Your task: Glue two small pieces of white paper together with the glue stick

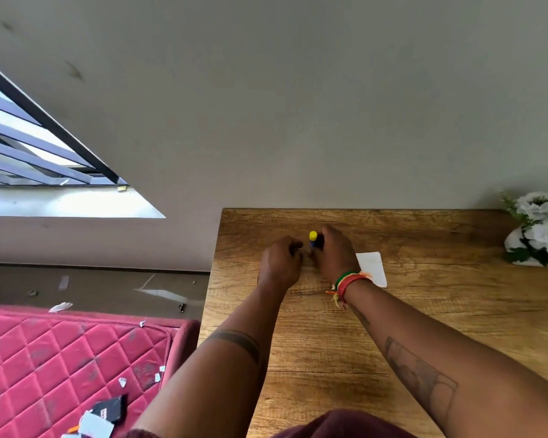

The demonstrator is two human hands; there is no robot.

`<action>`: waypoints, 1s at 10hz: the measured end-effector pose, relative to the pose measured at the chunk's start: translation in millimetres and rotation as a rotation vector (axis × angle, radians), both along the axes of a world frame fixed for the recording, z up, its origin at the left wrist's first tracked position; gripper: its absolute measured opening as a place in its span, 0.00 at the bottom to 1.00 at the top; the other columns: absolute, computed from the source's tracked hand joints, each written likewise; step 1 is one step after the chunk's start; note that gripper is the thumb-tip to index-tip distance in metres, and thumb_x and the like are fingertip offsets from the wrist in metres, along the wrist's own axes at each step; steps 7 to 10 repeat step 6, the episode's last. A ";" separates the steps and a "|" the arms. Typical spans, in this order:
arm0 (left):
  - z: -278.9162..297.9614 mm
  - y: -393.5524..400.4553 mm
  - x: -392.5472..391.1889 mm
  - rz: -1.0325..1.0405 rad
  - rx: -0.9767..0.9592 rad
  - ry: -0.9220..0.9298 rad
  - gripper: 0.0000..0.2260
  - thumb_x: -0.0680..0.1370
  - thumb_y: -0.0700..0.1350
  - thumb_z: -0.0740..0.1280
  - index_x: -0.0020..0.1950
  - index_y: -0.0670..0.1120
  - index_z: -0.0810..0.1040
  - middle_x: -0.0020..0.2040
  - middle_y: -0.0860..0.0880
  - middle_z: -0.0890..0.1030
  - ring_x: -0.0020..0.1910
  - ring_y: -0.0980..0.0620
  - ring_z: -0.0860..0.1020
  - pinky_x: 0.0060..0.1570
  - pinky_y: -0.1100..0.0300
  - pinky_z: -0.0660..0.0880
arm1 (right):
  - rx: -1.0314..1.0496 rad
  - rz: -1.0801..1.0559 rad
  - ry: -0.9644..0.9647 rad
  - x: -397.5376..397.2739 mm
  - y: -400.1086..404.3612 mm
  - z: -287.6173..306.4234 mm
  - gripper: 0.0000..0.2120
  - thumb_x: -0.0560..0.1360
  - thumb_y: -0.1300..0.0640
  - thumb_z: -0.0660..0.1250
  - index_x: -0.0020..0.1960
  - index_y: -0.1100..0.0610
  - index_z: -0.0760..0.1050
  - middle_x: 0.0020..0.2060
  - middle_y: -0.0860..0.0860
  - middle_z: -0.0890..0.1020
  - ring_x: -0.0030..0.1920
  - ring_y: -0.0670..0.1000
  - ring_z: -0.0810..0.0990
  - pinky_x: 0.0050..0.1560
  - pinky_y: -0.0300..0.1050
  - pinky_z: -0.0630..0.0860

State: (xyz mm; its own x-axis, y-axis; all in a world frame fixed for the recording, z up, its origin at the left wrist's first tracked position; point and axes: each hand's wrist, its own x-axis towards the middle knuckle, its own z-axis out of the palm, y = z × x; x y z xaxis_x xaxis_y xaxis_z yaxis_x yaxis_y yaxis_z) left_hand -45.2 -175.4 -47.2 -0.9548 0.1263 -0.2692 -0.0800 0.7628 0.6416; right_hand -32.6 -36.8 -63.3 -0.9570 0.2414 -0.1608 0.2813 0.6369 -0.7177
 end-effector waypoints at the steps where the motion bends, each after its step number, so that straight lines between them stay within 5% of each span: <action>1: -3.8 -5.1 -1.8 0.000 -0.014 -0.004 0.12 0.82 0.43 0.67 0.64 0.48 0.83 0.60 0.50 0.85 0.59 0.49 0.82 0.56 0.57 0.79 | 0.061 0.040 -0.014 -1.0 1.9 -9.4 0.05 0.74 0.59 0.73 0.49 0.57 0.78 0.47 0.56 0.82 0.49 0.58 0.80 0.45 0.47 0.73; 4: 8.4 -4.4 3.9 -0.037 -0.055 0.021 0.12 0.82 0.43 0.66 0.65 0.49 0.82 0.60 0.49 0.85 0.58 0.49 0.82 0.54 0.59 0.78 | 0.046 0.071 -0.065 6.5 7.1 3.7 0.19 0.73 0.58 0.75 0.61 0.57 0.74 0.56 0.55 0.83 0.56 0.58 0.81 0.52 0.48 0.77; 6: 33.6 -2.9 12.8 -0.030 -0.059 0.118 0.10 0.82 0.45 0.64 0.59 0.49 0.83 0.52 0.49 0.86 0.49 0.48 0.83 0.48 0.52 0.83 | 0.065 0.054 -0.002 21.6 18.8 25.2 0.18 0.73 0.56 0.73 0.61 0.56 0.74 0.56 0.55 0.82 0.56 0.58 0.80 0.54 0.51 0.78; 10: 33.6 -2.9 12.8 -0.030 -0.059 0.118 0.10 0.82 0.45 0.64 0.59 0.49 0.83 0.52 0.49 0.86 0.49 0.48 0.83 0.48 0.52 0.83 | 0.065 0.054 -0.002 21.6 18.8 25.2 0.18 0.73 0.56 0.73 0.61 0.56 0.74 0.56 0.55 0.82 0.56 0.58 0.80 0.54 0.51 0.78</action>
